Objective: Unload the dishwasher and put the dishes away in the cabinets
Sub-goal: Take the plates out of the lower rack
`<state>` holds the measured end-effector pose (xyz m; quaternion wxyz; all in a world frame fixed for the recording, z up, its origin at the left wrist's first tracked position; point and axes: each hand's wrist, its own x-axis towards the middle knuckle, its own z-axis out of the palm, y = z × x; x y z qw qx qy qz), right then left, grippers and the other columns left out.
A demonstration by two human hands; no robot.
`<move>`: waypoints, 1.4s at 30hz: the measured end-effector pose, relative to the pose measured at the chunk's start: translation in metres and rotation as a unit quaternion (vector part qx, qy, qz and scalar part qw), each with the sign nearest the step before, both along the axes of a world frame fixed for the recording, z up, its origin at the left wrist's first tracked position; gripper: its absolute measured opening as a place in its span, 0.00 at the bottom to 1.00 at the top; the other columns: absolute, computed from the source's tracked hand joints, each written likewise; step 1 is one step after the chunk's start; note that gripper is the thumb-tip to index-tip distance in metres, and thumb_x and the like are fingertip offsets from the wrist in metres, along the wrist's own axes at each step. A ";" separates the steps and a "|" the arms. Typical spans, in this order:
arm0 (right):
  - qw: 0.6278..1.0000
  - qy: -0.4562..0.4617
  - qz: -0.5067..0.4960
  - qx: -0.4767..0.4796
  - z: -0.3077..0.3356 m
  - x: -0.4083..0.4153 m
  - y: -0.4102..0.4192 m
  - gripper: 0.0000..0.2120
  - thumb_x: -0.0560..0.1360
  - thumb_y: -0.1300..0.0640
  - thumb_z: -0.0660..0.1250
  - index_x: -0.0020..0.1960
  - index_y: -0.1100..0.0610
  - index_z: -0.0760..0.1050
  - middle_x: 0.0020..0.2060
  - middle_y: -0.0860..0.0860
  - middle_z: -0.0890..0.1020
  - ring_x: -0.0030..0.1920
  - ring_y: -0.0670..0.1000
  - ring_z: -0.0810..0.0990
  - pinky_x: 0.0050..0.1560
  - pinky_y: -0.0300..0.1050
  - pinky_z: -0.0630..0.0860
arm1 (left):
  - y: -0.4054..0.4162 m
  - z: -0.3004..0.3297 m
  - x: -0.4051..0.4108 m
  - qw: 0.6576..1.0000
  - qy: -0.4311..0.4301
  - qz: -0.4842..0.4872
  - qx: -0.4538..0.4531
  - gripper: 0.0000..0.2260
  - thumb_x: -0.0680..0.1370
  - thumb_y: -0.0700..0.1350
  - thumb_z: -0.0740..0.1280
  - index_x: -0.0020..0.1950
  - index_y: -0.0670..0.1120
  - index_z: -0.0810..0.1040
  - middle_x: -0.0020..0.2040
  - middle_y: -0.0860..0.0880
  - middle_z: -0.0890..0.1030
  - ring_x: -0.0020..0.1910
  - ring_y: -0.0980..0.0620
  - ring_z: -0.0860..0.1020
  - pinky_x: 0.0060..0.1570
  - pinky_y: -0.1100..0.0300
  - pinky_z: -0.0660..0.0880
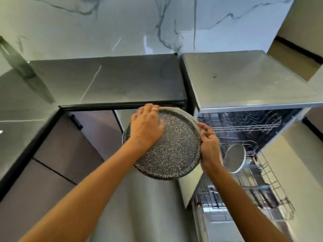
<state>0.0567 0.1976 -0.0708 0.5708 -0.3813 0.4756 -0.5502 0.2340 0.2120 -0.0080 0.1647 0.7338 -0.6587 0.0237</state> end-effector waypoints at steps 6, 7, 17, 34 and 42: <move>0.998 0.046 0.028 0.025 -0.021 0.099 0.012 0.14 0.81 0.60 0.54 0.52 0.49 0.77 0.51 0.57 0.80 0.48 0.55 0.77 0.52 0.53 0.77 | 0.024 -0.034 0.151 0.909 0.323 0.184 0.190 0.22 0.78 0.53 0.64 0.65 0.38 0.70 0.62 0.42 0.75 0.58 0.42 0.75 0.54 0.53 0.72; 0.998 0.049 0.027 0.034 -0.026 0.111 0.013 0.13 0.81 0.60 0.54 0.53 0.51 0.77 0.50 0.57 0.79 0.47 0.54 0.77 0.49 0.51 0.78 | 0.029 -0.041 0.168 0.871 0.403 0.190 0.206 0.19 0.79 0.51 0.63 0.61 0.38 0.73 0.59 0.40 0.78 0.54 0.42 0.77 0.53 0.53 0.74; 0.989 0.052 -0.002 0.138 -0.069 0.153 -0.036 0.09 0.81 0.56 0.56 0.60 0.53 0.70 0.45 0.53 0.78 0.43 0.50 0.77 0.42 0.47 0.77 | 0.006 -0.115 0.197 0.692 0.662 0.246 0.149 0.10 0.82 0.49 0.59 0.51 0.44 0.75 0.47 0.43 0.80 0.41 0.46 0.78 0.47 0.51 0.76; 0.955 0.062 0.070 0.281 -0.247 0.214 -0.195 0.08 0.82 0.57 0.55 0.59 0.57 0.68 0.40 0.52 0.77 0.36 0.51 0.77 0.31 0.43 0.74 | -0.205 -0.294 0.214 0.721 0.598 0.341 0.075 0.18 0.83 0.44 0.53 0.72 0.39 0.64 0.69 0.42 0.70 0.66 0.42 0.70 0.62 0.55 0.69; 0.960 0.047 0.052 0.272 -0.312 0.232 -0.271 0.17 0.80 0.55 0.59 0.68 0.59 0.66 0.48 0.55 0.77 0.44 0.52 0.78 0.31 0.39 0.77 | -0.261 -0.355 0.222 0.675 0.644 0.315 0.174 0.16 0.82 0.41 0.58 0.70 0.45 0.66 0.63 0.44 0.73 0.50 0.48 0.76 0.42 0.58 0.79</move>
